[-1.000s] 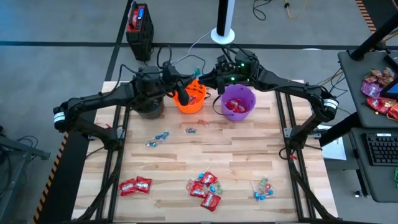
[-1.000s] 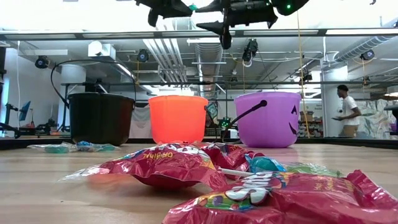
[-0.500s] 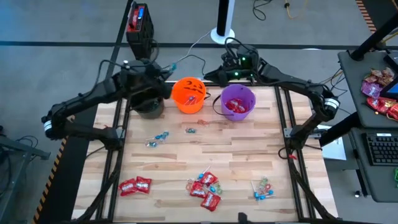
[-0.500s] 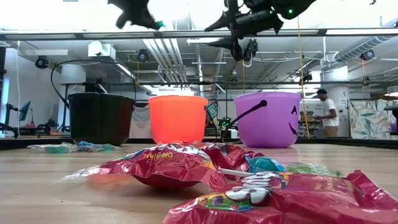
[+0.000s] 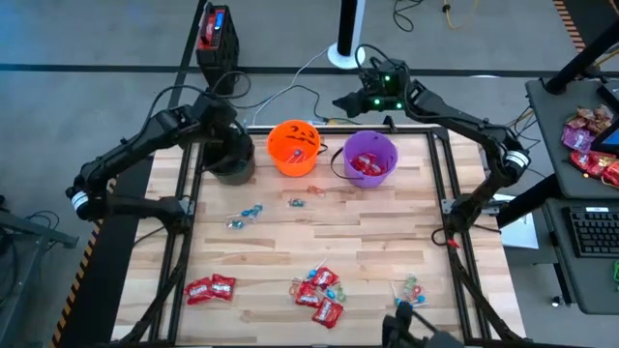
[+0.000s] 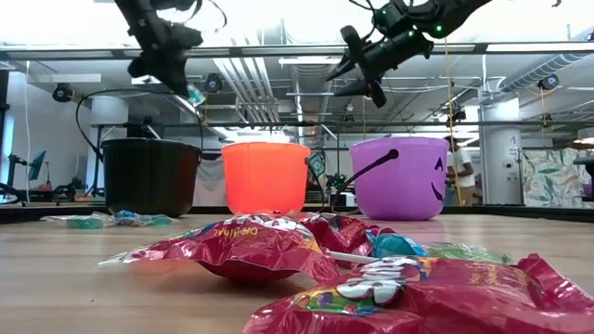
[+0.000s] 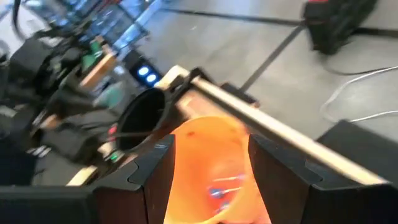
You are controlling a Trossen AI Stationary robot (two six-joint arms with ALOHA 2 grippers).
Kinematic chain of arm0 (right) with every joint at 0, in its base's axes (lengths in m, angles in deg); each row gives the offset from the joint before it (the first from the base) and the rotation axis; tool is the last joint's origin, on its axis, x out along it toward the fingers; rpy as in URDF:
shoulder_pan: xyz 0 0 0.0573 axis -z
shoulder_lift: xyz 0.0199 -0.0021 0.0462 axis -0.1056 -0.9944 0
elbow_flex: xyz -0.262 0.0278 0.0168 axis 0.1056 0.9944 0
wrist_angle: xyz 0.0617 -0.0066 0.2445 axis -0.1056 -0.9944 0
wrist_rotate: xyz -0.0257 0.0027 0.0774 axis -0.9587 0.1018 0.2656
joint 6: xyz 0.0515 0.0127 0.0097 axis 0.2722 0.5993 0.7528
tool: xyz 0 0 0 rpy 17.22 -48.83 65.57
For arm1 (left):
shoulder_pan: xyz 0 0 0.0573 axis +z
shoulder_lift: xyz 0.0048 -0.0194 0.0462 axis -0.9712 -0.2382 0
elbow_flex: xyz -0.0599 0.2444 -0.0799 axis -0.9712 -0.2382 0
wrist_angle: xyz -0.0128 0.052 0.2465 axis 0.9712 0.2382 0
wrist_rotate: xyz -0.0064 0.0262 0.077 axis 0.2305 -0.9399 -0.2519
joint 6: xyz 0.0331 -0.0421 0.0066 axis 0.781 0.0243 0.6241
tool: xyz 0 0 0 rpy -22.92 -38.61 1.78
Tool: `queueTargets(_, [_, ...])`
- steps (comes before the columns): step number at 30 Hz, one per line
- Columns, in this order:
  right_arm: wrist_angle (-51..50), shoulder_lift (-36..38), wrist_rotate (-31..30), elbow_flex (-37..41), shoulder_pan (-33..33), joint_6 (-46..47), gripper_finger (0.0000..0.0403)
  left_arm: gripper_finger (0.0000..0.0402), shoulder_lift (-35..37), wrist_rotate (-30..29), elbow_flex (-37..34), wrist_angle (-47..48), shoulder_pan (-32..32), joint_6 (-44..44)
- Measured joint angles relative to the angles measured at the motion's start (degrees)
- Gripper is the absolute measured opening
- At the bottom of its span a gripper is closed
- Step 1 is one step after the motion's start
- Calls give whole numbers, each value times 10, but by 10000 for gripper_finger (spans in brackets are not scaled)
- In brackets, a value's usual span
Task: Sort candy by brand, put in halloween buckets
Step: Put the blue gummy into the black bucket
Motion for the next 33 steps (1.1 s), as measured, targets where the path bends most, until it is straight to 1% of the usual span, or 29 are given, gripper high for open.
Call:
queueTargets(3, [2, -18, -8, 0, 17, -8, 196, 0, -25, -1, 36, 82, 9, 0])
queueTargets(6, [7, -52, -5, -7, 30, -26, 196, 0, -49, -1, 83, 158, 17, -4])
queueTargets(12, [1, -135, 49, -89, 54, -72, 194, 0, -80, 1, 160, 240, 17, -17])
queueTargets(17, [-42, -173, 53, -157, 69, -120, 194, 0, -110, 3, 220, 344, 18, -34])
queueTargets(22, [-105, -193, 53, -216, 80, -176, 194, 0, -126, 43, 223, 338, 25, -25])
queueTargets(27, [-142, -203, 49, -254, 88, -212, 194, 0, -158, 39, 214, 342, 38, -26])
queueTargets(33, [-161, -203, 49, -287, 88, -216, 194, 0, -209, 38, 212, 341, 64, -1])
